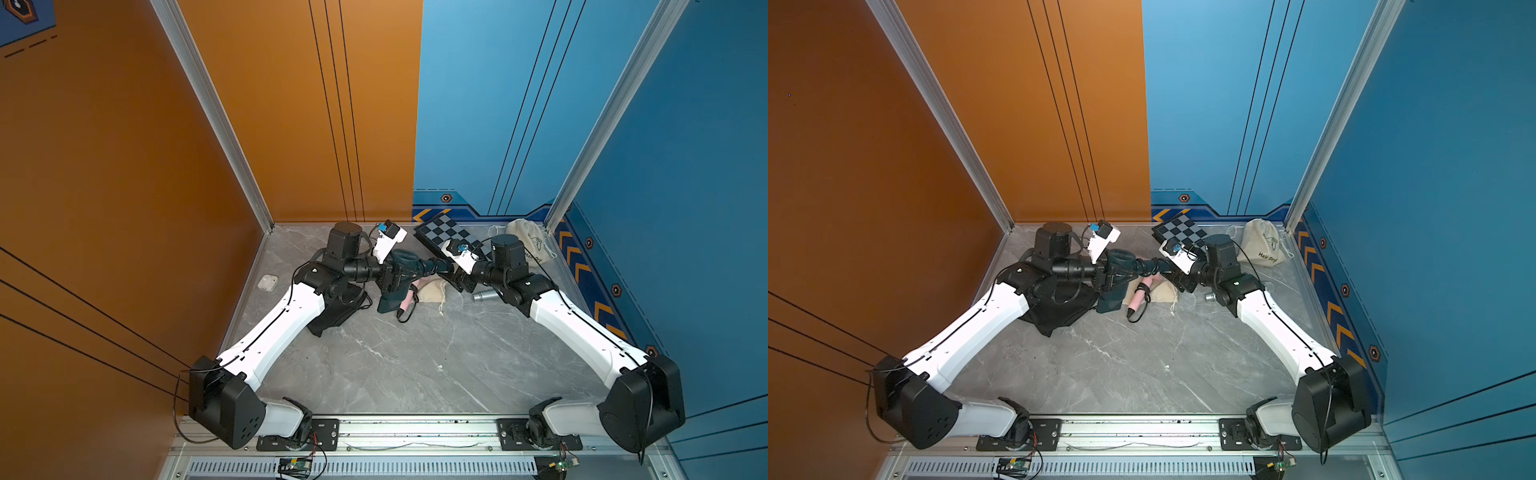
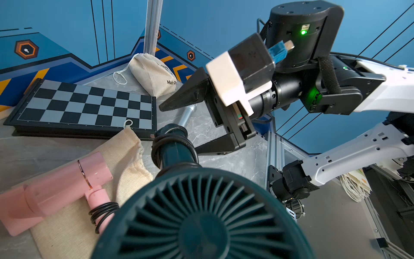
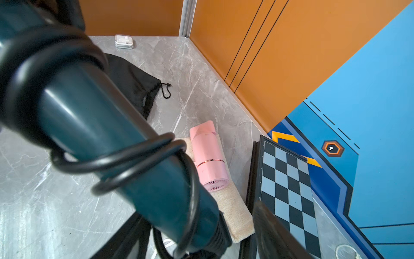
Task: Pack away hair dryers
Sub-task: Fold the hair dryer.
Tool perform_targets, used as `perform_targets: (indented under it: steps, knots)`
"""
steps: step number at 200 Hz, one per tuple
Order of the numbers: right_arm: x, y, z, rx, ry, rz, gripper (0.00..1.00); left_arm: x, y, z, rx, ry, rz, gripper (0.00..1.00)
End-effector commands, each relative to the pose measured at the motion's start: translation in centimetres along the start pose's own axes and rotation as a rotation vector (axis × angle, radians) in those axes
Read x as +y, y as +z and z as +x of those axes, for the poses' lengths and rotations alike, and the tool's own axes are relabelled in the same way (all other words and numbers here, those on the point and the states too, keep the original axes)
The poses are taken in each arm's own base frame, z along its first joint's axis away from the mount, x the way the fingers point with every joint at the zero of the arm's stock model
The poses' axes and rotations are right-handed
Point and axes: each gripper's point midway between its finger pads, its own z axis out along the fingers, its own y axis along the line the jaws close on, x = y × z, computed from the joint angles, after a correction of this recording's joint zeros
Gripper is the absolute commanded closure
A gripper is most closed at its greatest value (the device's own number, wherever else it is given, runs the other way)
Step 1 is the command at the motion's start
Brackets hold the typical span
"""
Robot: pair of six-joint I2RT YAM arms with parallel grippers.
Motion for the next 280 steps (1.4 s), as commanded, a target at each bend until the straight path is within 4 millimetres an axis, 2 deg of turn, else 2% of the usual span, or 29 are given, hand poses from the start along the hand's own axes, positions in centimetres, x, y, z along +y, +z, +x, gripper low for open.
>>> perform_targets:
  steps: [1,42,86,94,98,108,127,168,184,207,254,255,258,280]
  knots:
    - [-0.4,0.3,-1.1,-0.004,-0.051,0.017,0.28,-1.7,-0.9,-2.5,-0.056,0.069,0.056,0.76]
    - [-0.1,1.2,-1.8,-0.010,-0.078,0.009,0.31,-1.8,-0.8,-2.6,-0.055,0.067,0.068,0.77]
    - [0.1,1.7,-2.3,-0.039,-0.045,0.004,0.54,-1.4,-1.1,-3.2,-0.085,0.085,0.043,0.79]
    - [0.2,1.6,-2.7,-0.060,-0.038,0.009,0.59,-1.2,-1.0,-3.0,-0.083,0.077,0.030,0.80]
    - [0.3,1.6,-2.9,-0.069,-0.037,0.012,0.61,-1.1,-1.1,-3.7,-0.110,0.101,0.026,0.81]
    - [0.5,1.5,-3.4,-0.091,-0.028,0.015,0.67,-0.9,-1.1,-3.9,-0.129,0.111,0.010,0.82]
    - [1.0,1.2,-4.4,-0.135,-0.005,0.022,0.71,-0.4,-1.2,-4.4,-0.168,0.123,-0.021,0.83]
    - [0.8,0.7,-7.6,-0.280,0.137,0.097,0.73,-0.1,0.0,-4.6,-0.206,0.132,-0.033,0.84]
    - [0.5,0.4,-9.0,-0.333,0.232,0.123,0.77,0.0,0.4,-4.8,-0.224,0.145,-0.048,0.85]
    - [0.3,0.1,-10.5,-0.377,0.360,0.172,0.73,0.4,0.6,-5.4,-0.259,0.165,-0.076,0.84]
    - [-0.2,-1.1,-12.7,-0.530,0.734,0.226,0.74,0.8,0.9,-6.3,-0.315,0.186,-0.102,0.85]
    - [0.7,-0.9,-13.1,-0.534,0.736,0.204,0.74,0.8,0.9,-6.3,-0.315,0.186,-0.104,0.85]
    - [1.0,-1.0,-13.5,-0.549,0.752,0.200,0.74,0.7,1.0,-6.3,-0.316,0.186,-0.101,0.85]
    - [2.0,-1.1,-15.3,-0.612,0.826,0.150,0.72,0.7,1.2,-6.4,-0.325,0.186,-0.095,0.85]
